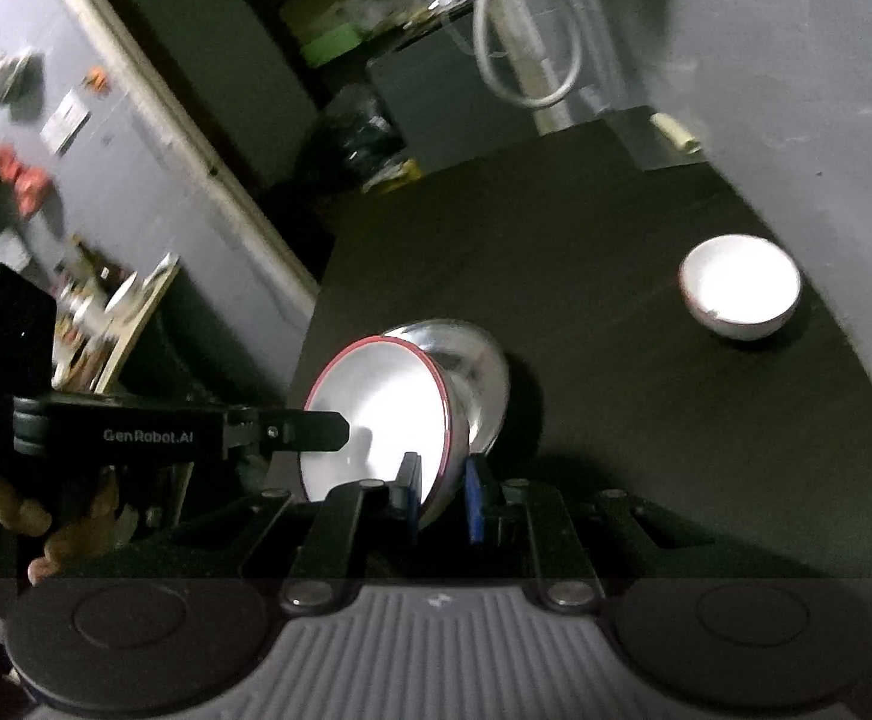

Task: Organize plates and bowls
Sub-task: 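Lift the white bowl with both tools and carry it over the mixing bowl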

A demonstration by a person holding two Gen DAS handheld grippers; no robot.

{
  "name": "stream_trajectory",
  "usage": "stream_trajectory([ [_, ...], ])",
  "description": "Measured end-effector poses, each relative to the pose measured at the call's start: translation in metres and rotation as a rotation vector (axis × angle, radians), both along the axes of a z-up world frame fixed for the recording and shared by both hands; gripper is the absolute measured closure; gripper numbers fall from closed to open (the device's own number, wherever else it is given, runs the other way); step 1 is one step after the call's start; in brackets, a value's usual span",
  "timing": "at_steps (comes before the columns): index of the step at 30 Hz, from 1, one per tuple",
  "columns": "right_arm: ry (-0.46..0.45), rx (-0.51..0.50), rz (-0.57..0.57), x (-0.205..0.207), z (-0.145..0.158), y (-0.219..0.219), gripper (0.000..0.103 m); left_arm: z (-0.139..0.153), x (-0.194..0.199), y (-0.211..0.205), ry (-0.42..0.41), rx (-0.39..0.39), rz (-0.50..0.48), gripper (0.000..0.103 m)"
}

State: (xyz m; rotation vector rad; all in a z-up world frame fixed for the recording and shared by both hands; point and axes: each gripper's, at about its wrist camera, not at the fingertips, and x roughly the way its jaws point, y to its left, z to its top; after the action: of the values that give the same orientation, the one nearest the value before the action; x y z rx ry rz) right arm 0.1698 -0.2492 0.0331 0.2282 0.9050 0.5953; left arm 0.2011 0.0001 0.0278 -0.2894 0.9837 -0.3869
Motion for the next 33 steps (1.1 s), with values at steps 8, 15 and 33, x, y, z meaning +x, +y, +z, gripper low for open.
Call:
stream_trajectory([
  [8,0.028,-0.037,0.114,-0.022,0.001,0.019,0.086,-0.009,-0.035,0.017,0.057,-0.012,0.032,0.097],
  [15,0.048,-0.069,0.174,-0.037,0.001,0.029,0.086,-0.018,-0.051,0.024,0.106,-0.022,0.041,0.096],
  [33,0.149,-0.136,0.280,-0.040,-0.013,0.036,0.086,-0.036,-0.064,0.022,0.225,-0.001,0.025,0.095],
])
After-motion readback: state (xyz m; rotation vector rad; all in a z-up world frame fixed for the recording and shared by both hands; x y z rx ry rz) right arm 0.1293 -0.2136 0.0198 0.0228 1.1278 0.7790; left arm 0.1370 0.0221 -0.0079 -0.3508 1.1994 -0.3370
